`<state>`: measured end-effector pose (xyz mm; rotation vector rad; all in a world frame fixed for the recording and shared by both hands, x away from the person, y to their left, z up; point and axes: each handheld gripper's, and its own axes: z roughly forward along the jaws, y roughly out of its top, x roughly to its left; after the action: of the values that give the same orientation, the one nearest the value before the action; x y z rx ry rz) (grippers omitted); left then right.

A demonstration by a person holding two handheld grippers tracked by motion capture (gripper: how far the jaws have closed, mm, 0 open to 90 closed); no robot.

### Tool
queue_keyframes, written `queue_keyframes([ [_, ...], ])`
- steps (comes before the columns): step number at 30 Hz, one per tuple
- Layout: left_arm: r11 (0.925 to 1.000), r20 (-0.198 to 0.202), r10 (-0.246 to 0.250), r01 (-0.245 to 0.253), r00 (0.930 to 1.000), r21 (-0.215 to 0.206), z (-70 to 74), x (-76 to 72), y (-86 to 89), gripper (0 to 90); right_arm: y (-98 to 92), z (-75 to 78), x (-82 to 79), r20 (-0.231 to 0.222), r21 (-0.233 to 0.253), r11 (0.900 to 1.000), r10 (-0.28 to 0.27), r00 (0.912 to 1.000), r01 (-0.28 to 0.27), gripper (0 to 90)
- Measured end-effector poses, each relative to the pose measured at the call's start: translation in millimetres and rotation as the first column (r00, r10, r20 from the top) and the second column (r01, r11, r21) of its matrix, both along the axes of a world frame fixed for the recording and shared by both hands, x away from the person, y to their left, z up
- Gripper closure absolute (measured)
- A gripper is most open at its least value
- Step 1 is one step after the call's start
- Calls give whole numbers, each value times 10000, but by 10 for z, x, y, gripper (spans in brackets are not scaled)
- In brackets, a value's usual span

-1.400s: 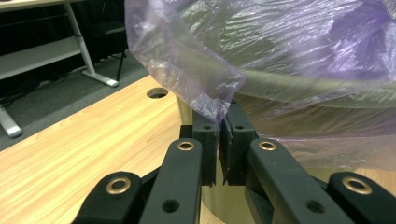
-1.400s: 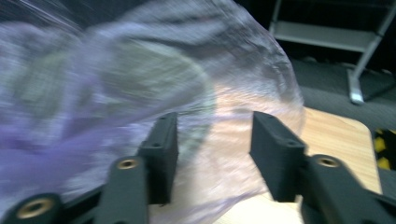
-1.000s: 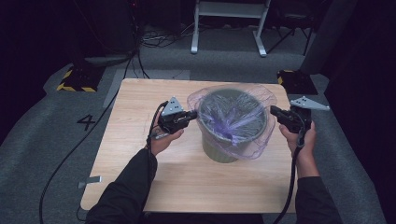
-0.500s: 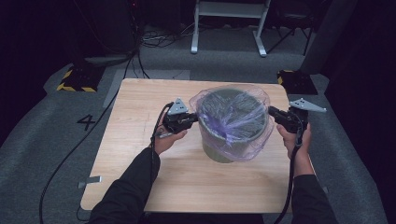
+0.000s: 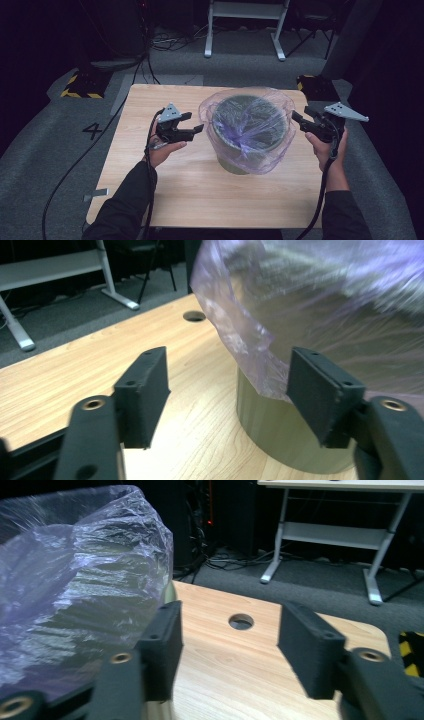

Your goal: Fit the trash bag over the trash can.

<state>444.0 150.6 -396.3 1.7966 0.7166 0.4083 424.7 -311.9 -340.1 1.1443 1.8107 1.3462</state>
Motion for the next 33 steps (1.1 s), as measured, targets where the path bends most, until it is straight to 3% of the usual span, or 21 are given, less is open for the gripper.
queue_keyframes([
  [4,9990,400,-114,132,9991,-437,121,-85,63,266,66,59,-13,69,-3,9991,415,9991,-415,323],
  [7,9990,731,-149,179,9972,-398,229,-108,43,262,103,92,-10,39,200,9974,693,9976,-694,284],
  [11,9983,947,-308,354,9950,-472,421,-28,-22,319,128,117,52,-306,280,9959,874,9957,-865,249],
  [14,9983,849,-327,367,9959,-460,497,87,-86,395,117,116,130,-687,606,9931,1042,9922,-1001,262],
  [17,9983,663,-543,556,9963,-184,520,206,-155,463,110,112,198,-1029,771,9885,1380,9851,-1304,403],
  [21,9951,526,-964,952,9939,251,510,350,-235,609,115,108,239,-1188,862,9741,2186,9686,-2092,710],
  [25,9900,600,-1288,1249,9899,650,499,404,-294,779,122,101,237,-1000,805,9755,2121,9721,-2046,892],
  [28,9872,464,-1392,1349,9892,850,460,442,-335,864,116,88,244,-980,731,9801,1910,9767,-1844,900],
  [30,9904,112,-1271,1263,9918,561,406,489,-341,877,124,86,248,-970,496,9854,1673,9811,-1631,900],
  [31,9919,25,-1210,1208,9927,386,393,500,-335,857,121,86,251,-934,634,9837,1739,9803,-1684,900],
  [32,9932,-41,-1143,1143,9934,202,384,504,-325,850,118,90,250,-936,683,9833,1745,9802,-1685,854],
  [33,9938,-9,-1109,1109,9938,48,387,498,-312,836,116,95,248,-898,747,9850,1617,9827,-1553,717],
])
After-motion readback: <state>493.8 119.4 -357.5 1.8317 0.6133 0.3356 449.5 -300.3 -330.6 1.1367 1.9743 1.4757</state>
